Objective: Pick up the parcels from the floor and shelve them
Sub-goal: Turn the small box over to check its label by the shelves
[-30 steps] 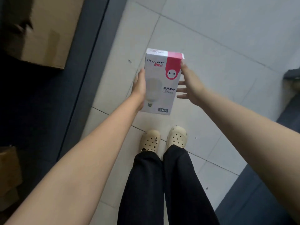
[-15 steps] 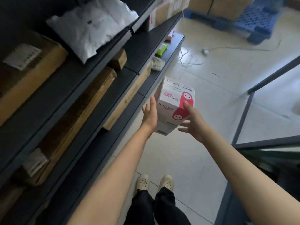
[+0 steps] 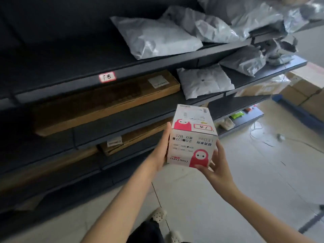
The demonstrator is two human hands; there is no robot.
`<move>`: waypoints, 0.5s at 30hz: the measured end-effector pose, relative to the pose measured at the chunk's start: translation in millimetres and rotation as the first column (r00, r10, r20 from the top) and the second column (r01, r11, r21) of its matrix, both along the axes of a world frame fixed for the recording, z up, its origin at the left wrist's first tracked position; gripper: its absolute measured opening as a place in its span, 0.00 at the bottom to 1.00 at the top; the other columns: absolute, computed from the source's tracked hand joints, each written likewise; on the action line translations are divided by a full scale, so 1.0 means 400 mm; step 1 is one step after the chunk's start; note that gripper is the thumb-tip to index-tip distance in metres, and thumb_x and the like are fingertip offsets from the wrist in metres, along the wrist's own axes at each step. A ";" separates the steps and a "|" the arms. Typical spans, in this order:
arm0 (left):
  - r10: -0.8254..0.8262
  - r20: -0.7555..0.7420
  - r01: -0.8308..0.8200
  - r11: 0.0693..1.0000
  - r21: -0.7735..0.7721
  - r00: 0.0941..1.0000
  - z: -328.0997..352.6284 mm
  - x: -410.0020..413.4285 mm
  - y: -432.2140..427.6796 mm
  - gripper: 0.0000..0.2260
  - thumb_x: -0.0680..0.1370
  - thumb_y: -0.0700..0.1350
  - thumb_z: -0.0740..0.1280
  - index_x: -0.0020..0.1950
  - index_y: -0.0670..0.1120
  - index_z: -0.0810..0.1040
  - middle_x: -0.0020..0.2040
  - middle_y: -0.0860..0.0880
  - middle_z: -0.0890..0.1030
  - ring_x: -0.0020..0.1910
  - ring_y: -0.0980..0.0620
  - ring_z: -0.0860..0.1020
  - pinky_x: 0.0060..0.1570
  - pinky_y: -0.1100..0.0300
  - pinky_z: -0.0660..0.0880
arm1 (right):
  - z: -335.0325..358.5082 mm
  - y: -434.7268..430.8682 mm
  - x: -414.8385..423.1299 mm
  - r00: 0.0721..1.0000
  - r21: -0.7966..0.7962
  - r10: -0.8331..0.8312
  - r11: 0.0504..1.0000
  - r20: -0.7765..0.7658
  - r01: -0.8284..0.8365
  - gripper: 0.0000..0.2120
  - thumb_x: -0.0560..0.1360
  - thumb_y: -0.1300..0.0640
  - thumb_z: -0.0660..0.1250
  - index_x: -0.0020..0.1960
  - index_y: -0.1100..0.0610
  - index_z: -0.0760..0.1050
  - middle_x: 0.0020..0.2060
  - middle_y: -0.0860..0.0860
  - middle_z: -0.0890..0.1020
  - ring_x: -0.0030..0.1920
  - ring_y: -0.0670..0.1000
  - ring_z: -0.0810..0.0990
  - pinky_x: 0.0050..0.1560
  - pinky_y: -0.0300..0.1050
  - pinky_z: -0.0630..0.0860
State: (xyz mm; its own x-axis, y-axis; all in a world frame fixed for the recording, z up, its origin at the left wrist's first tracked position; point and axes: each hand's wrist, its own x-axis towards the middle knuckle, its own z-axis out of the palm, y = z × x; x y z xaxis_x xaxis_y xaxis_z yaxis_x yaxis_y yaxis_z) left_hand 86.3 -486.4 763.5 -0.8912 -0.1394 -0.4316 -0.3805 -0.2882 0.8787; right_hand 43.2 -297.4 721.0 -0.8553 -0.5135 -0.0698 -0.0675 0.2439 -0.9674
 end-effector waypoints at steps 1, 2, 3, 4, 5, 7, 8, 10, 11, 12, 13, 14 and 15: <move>0.054 -0.002 -0.054 0.999 0.006 0.999 0.025 0.042 -0.011 0.26 0.78 0.69 0.41 0.55 0.69 0.79 0.51 0.62 0.85 0.53 0.58 0.82 0.51 0.55 0.78 | 0.012 -0.020 0.017 0.998 0.008 0.048 0.999 -0.045 -0.048 0.46 0.68 0.58 0.76 0.72 0.31 0.52 0.69 0.46 0.71 0.70 0.46 0.71 0.66 0.55 0.74; 0.112 -0.007 -0.112 0.994 0.002 0.994 0.048 0.086 -0.019 0.25 0.78 0.68 0.43 0.52 0.70 0.80 0.50 0.62 0.85 0.54 0.57 0.81 0.50 0.55 0.77 | 0.024 -0.037 0.036 0.991 0.012 0.100 0.995 -0.083 -0.100 0.47 0.69 0.61 0.76 0.70 0.28 0.53 0.68 0.43 0.71 0.69 0.42 0.70 0.67 0.53 0.73; 0.173 -0.014 -0.173 0.985 -0.009 0.985 0.062 0.129 -0.026 0.23 0.79 0.67 0.45 0.51 0.70 0.80 0.51 0.61 0.86 0.56 0.55 0.81 0.52 0.55 0.76 | 0.033 -0.052 0.054 0.981 0.011 0.160 0.987 -0.109 -0.160 0.47 0.68 0.62 0.76 0.70 0.28 0.54 0.69 0.42 0.70 0.69 0.42 0.69 0.66 0.53 0.74; 0.238 -0.030 -0.239 0.971 -0.021 0.971 0.070 0.171 -0.031 0.20 0.80 0.66 0.48 0.53 0.69 0.80 0.52 0.59 0.86 0.57 0.53 0.81 0.53 0.54 0.76 | 0.041 -0.064 0.070 0.966 -0.001 0.223 0.974 -0.128 -0.225 0.46 0.68 0.61 0.77 0.71 0.32 0.55 0.69 0.42 0.70 0.70 0.43 0.69 0.66 0.54 0.75; 0.304 -0.046 -0.305 0.952 -0.026 0.952 0.078 0.216 -0.034 0.18 0.80 0.65 0.51 0.55 0.66 0.80 0.54 0.56 0.86 0.58 0.51 0.81 0.54 0.54 0.76 | 0.049 -0.075 0.085 0.948 -0.021 0.287 0.956 -0.137 -0.293 0.45 0.66 0.58 0.78 0.73 0.37 0.56 0.70 0.43 0.70 0.70 0.45 0.70 0.64 0.54 0.76; 0.424 -0.072 -0.427 0.904 -0.018 0.903 0.082 0.300 -0.039 0.18 0.77 0.62 0.56 0.58 0.59 0.81 0.56 0.52 0.85 0.58 0.49 0.81 0.55 0.53 0.75 | 0.079 -0.098 0.117 0.899 -0.086 0.421 0.898 -0.119 -0.432 0.45 0.64 0.48 0.79 0.74 0.43 0.58 0.70 0.46 0.71 0.69 0.48 0.73 0.59 0.48 0.79; 0.483 -0.086 -0.485 0.874 -0.011 0.871 0.082 0.341 -0.039 0.18 0.76 0.61 0.57 0.57 0.57 0.81 0.56 0.51 0.86 0.57 0.49 0.81 0.55 0.53 0.75 | 0.098 -0.112 0.133 0.871 -0.126 0.484 0.862 -0.080 -0.490 0.45 0.63 0.43 0.78 0.74 0.43 0.59 0.70 0.48 0.72 0.68 0.49 0.74 0.57 0.45 0.80; 0.582 -0.113 -0.585 0.811 0.003 0.806 0.087 0.421 -0.030 0.17 0.75 0.61 0.58 0.53 0.59 0.84 0.54 0.53 0.86 0.55 0.51 0.82 0.56 0.54 0.75 | 0.136 -0.144 0.178 0.814 -0.195 0.581 0.801 0.024 -0.566 0.45 0.62 0.36 0.75 0.73 0.43 0.60 0.69 0.49 0.74 0.67 0.48 0.76 0.55 0.43 0.80; 0.623 -0.126 -0.627 0.779 0.007 0.772 0.091 0.458 -0.026 0.16 0.75 0.60 0.58 0.52 0.61 0.84 0.53 0.54 0.86 0.54 0.53 0.82 0.56 0.54 0.75 | 0.153 -0.161 0.203 0.789 -0.212 0.612 0.780 0.059 -0.589 0.44 0.61 0.33 0.74 0.72 0.42 0.60 0.68 0.47 0.76 0.66 0.47 0.77 0.52 0.43 0.81; 0.655 -0.144 -0.662 0.750 0.004 0.741 0.093 0.494 -0.024 0.16 0.75 0.60 0.58 0.53 0.61 0.83 0.53 0.54 0.86 0.54 0.54 0.83 0.55 0.55 0.75 | 0.170 -0.178 0.227 0.771 -0.219 0.632 0.764 0.073 -0.606 0.44 0.60 0.31 0.73 0.71 0.41 0.61 0.66 0.45 0.77 0.64 0.45 0.78 0.50 0.42 0.82; 0.682 -0.160 -0.691 0.723 -0.004 0.714 0.097 0.528 -0.023 0.16 0.75 0.60 0.58 0.56 0.60 0.81 0.54 0.55 0.86 0.53 0.55 0.83 0.54 0.56 0.75 | 0.180 -0.197 0.250 0.758 -0.217 0.648 0.752 0.069 -0.623 0.43 0.60 0.31 0.72 0.70 0.40 0.62 0.65 0.44 0.78 0.64 0.44 0.78 0.48 0.40 0.81; 0.704 -0.175 -0.717 0.697 -0.015 0.688 0.102 0.560 -0.024 0.17 0.75 0.61 0.58 0.58 0.59 0.80 0.55 0.54 0.86 0.53 0.55 0.83 0.53 0.57 0.75 | 0.186 -0.216 0.271 0.745 -0.216 0.664 0.738 0.063 -0.639 0.41 0.61 0.31 0.72 0.69 0.39 0.62 0.64 0.43 0.78 0.63 0.43 0.79 0.47 0.39 0.81; 0.723 -0.191 -0.740 0.672 -0.028 0.664 0.108 0.592 -0.028 0.19 0.75 0.61 0.58 0.61 0.58 0.79 0.55 0.54 0.86 0.54 0.56 0.83 0.52 0.58 0.76 | 0.192 -0.236 0.294 0.733 -0.212 0.677 0.727 0.067 -0.653 0.38 0.62 0.33 0.72 0.68 0.39 0.63 0.63 0.43 0.79 0.62 0.42 0.79 0.46 0.38 0.81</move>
State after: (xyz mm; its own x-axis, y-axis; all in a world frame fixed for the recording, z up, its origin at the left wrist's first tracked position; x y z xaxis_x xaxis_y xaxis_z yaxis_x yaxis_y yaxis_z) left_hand 323.0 -497.6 806.7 -0.5358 -0.8068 -0.2491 0.0559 -0.3282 0.9429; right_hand 161.0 -391.7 797.8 -0.2783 -0.9604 -0.0163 -0.0230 0.0236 -0.9995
